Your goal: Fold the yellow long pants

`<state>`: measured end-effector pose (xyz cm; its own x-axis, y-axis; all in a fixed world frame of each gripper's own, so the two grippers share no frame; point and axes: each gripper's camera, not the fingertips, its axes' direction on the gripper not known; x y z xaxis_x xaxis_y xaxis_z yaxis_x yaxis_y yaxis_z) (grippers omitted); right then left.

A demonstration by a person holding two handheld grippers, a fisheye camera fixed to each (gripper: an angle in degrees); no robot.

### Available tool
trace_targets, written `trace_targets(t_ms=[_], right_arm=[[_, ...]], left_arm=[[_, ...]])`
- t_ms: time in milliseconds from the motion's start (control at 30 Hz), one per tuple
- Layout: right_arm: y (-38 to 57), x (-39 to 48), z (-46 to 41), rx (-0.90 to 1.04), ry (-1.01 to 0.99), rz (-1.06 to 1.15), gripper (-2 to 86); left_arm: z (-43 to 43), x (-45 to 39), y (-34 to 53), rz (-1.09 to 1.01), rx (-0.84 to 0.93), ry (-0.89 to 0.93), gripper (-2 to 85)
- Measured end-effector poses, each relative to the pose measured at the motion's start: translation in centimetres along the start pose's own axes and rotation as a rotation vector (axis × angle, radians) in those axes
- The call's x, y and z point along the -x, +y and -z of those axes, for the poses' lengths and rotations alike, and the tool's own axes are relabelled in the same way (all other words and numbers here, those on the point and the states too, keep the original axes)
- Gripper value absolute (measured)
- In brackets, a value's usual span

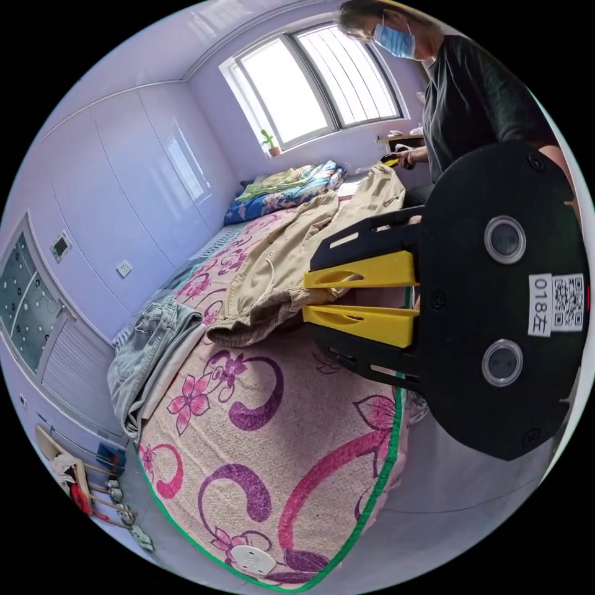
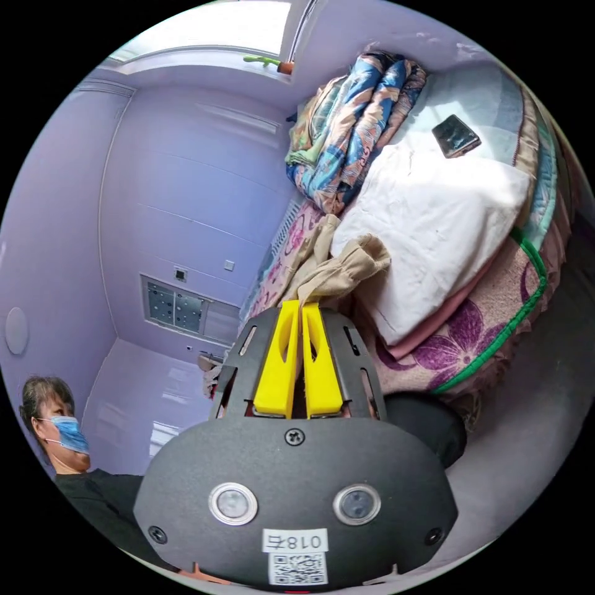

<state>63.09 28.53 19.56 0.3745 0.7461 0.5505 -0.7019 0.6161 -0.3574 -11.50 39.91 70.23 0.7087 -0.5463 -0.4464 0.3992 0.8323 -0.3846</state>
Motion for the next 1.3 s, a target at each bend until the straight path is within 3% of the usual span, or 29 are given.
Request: trace_targets(t_ms=[167, 467, 667, 833, 1167, 1300], right_arm=[[-1.3, -1.1, -1.7, -0.063, -0.095, -0.07, -0.2], [-9.0, 2.3, -9.9, -0.132, -0.196, -0.032, -0.3], [-18.1, 4.3, -23.0, -0.106, -0.136, -0.026, -0.2], [-21.3, 0.0, -34.2, -0.023, 0.07, -0.165, -0.1], [-25.4, 1.7, -41.0, 0.014, 0.163, -0.069, 1.3], [-27.3, 0.6, -45.1, 0.151, 0.181, -0.123, 7.7]], left_arm=[[-1.6, 2.3, 0.0, 0.08, 0.012, 0.035, 4.6], [-4.0, 1.6, -6.4, 0.193, -0.195, 0.269, 4.3], [-11.5, 1.3, -15.7, 0.349, -0.274, 0.242, 4.4], [-18.9, 2.5, -19.4, 0.55, -0.283, 0.184, 4.5], [-19.1, -1.1, -25.9, 0.46, -0.262, 0.145, 5.0], [-20.2, -0.9, -27.5, 0.492, -0.228, 0.205, 9.2]])
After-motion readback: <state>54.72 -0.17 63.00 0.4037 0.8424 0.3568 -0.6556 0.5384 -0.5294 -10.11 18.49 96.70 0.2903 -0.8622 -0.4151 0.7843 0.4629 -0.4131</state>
